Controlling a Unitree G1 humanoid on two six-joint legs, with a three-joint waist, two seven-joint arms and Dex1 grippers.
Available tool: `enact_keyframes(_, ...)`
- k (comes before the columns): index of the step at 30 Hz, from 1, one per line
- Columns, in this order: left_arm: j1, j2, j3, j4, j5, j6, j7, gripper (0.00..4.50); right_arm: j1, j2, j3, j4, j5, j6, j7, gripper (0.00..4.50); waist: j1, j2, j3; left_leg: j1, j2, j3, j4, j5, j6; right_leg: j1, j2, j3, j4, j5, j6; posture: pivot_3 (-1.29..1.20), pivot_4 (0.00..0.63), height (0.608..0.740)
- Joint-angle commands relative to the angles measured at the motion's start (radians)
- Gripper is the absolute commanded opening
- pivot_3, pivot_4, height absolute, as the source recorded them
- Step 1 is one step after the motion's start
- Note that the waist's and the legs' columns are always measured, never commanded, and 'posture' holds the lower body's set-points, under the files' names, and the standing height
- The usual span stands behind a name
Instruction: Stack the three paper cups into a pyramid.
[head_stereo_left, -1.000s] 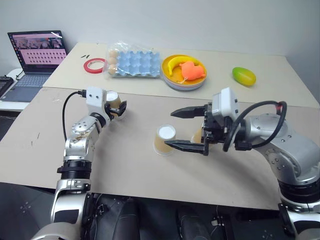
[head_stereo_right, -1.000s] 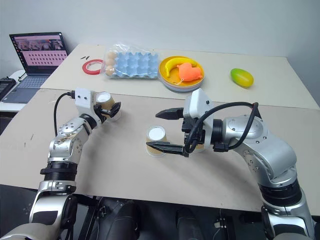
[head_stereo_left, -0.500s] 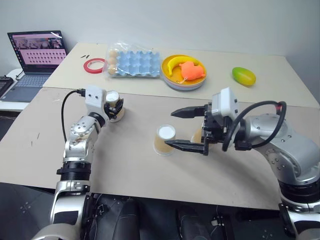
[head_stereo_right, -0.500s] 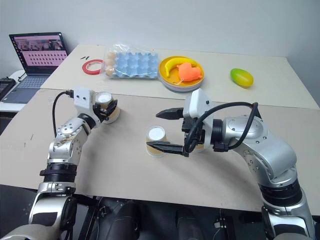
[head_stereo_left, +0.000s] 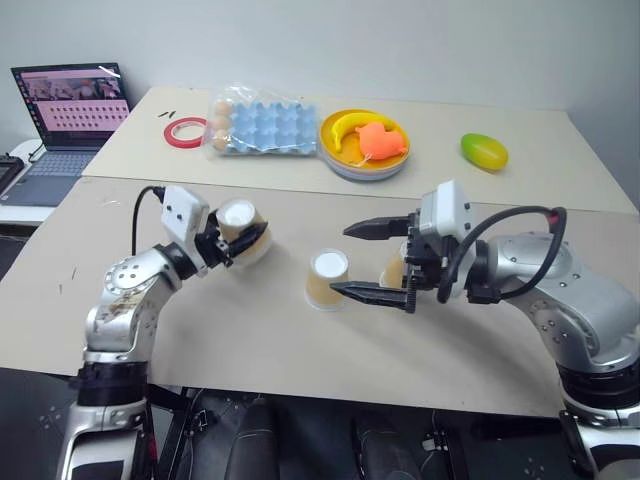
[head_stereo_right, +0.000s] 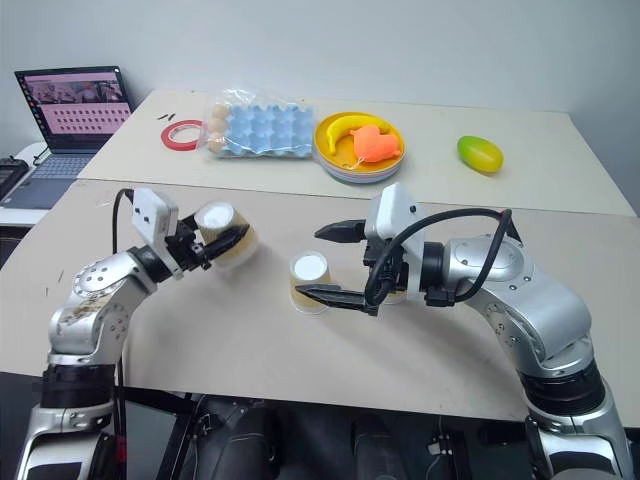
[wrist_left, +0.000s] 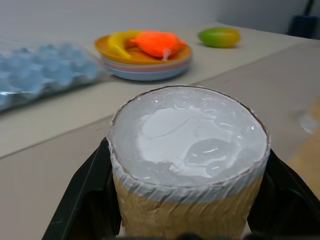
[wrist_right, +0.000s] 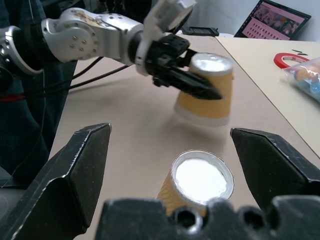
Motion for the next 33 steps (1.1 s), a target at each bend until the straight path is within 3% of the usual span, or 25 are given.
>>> enact_keyframes(1, 0.037, 0.066, -0.042, -0.065, -0.052, 0.045, -0.131, 2.68, -0.003, -0.003, -0.013, -0.013, -0.012, -0.015, -0.008, 4.5, 0.001, 0.001, 0.0, 0.0, 0.0, 0.0, 0.0, 0.0, 0.0, 0.0, 0.0, 0.0, -0.001, 0.0, 0.0, 0.0, 0.15, 0.645)
enact_keyframes(12, -0.081, -0.016, -0.233, 0.045, 0.062, -0.05, -0.186, 2.68, 0.01, -0.019, -0.045, -0.035, -0.005, 0.008, -0.03, 4.5, 0.008, 0.001, 0.0, -0.002, 0.0, 0.001, 0.0, 0.0, 0.0, -0.002, 0.0, 0.0, -0.001, 0.0, 0.0, 0.0, 0.15, 0.645)
enact_keyframes(24, -0.123, -0.045, -0.267, 0.118, 0.11, -0.1, -0.214, 2.68, 0.034, -0.034, -0.076, -0.072, 0.017, 0.032, -0.07, 4.5, 0.007, 0.001, 0.0, -0.001, 0.0, 0.001, 0.0, 0.0, 0.0, 0.0, 0.0, 0.0, -0.001, 0.0, 0.0, 0.0, 0.15, 0.645)
enact_keyframes(29, -0.127, -0.038, -0.257, 0.102, 0.108, -0.099, -0.223, 4.44, 0.04, -0.035, -0.081, -0.071, 0.02, 0.034, -0.074, 4.5, 0.005, 0.001, 0.0, -0.001, 0.0, 0.001, 0.0, 0.0, 0.0, 0.0, 0.0, 0.0, 0.0, 0.0, 0.0, 0.0, 0.15, 0.645)
enact_keyframes(33, -0.143, -0.016, -0.209, 0.048, 0.06, -0.045, -0.226, 4.44, 0.046, -0.045, -0.09, -0.055, 0.023, 0.025, -0.058, 4.5, 0.004, 0.001, 0.001, -0.001, 0.0, 0.001, 0.0, 0.0, 0.0, -0.001, 0.0, 0.0, -0.001, 0.0, 0.0, 0.0, 0.15, 0.645)
